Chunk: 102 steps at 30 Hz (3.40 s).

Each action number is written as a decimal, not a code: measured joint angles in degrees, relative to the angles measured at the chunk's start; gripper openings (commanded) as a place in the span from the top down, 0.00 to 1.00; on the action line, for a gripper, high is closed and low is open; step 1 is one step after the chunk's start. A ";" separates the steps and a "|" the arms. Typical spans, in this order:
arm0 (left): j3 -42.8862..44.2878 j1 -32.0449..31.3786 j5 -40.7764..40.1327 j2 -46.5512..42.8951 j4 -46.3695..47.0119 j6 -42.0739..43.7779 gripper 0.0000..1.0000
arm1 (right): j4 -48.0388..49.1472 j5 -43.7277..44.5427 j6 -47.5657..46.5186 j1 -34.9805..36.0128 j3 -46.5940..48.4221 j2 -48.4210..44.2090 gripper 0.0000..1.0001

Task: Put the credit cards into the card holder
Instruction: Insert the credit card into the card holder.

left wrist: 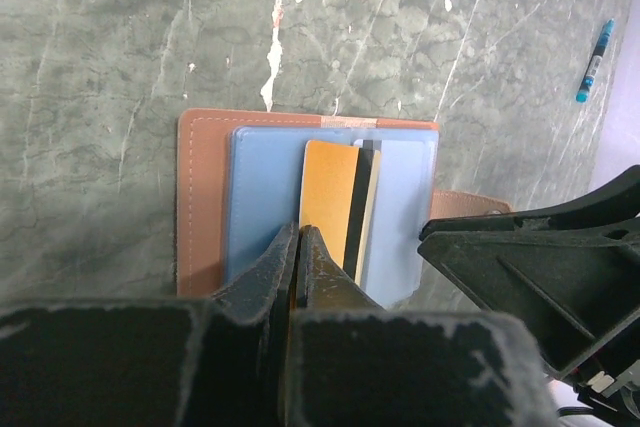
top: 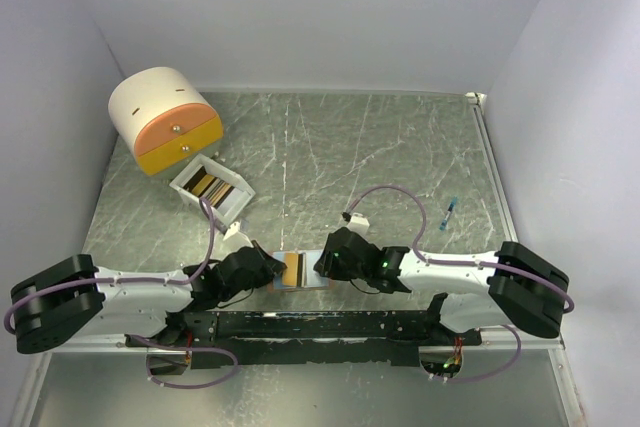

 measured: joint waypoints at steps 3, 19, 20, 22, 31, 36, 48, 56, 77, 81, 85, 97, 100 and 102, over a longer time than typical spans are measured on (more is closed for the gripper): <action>0.09 -0.83 -1.51 -1.22 -1.53 -0.63 0.93 | 0.00 0.00 0.07 0.07 -0.20 -0.15 0.68; 1.60 -4.13 -6.99 0.50 -3.41 -2.86 0.93 | 0.02 0.46 0.46 0.74 -0.20 -0.63 0.68; 1.70 -4.26 -7.32 0.57 -3.45 -2.97 0.93 | 0.02 0.46 0.50 0.81 -0.22 -0.63 0.68; 1.92 -4.63 -7.96 0.94 -3.58 -3.41 0.93 | 0.02 0.55 0.59 0.98 -0.22 -0.63 0.68; 2.93 -6.43 -11.10 1.31 -6.12 -5.20 0.93 | 0.00 0.98 0.52 2.27 -0.20 -0.63 0.68; 4.31 -7.10 -12.68 2.86 -7.28 -5.53 0.93 | -0.09 1.36 0.57 2.54 -0.17 -0.63 0.68; 4.92 -8.85 -15.82 2.84 -8.50 -6.16 0.93 | -0.61 1.70 0.70 2.93 -0.20 -0.85 0.68; 5.03 -10.10 -16.55 4.96 -7.02 -5.09 0.93 | -0.63 1.75 1.05 2.93 -0.20 -0.85 0.68; 6.43 -10.16 -11.65 5.70 -2.12 4.81 0.61 | -6.82 4.55 0.48 2.38 -0.20 -6.29 0.64; 6.43 -10.16 -11.56 2.10 -3.87 4.72 0.57 | -8.35 5.09 0.04 1.79 -0.20 -7.54 0.64; 6.43 -10.21 -11.54 0.59 -4.55 5.11 0.54 | -9.14 5.09 -0.22 1.64 -0.20 -7.52 0.64; 6.99 -10.21 -11.52 4.17 -5.88 6.40 0.43 | -8.94 5.05 -0.96 0.76 -0.20 -4.94 0.66; 7.19 -10.19 -11.32 4.92 -4.76 7.10 0.43 | -8.59 4.90 -1.01 0.46 -0.22 -4.81 0.66; 7.19 -10.14 -11.04 5.20 -4.11 7.65 0.43 | -8.04 4.76 -1.07 0.31 -0.22 -4.79 0.68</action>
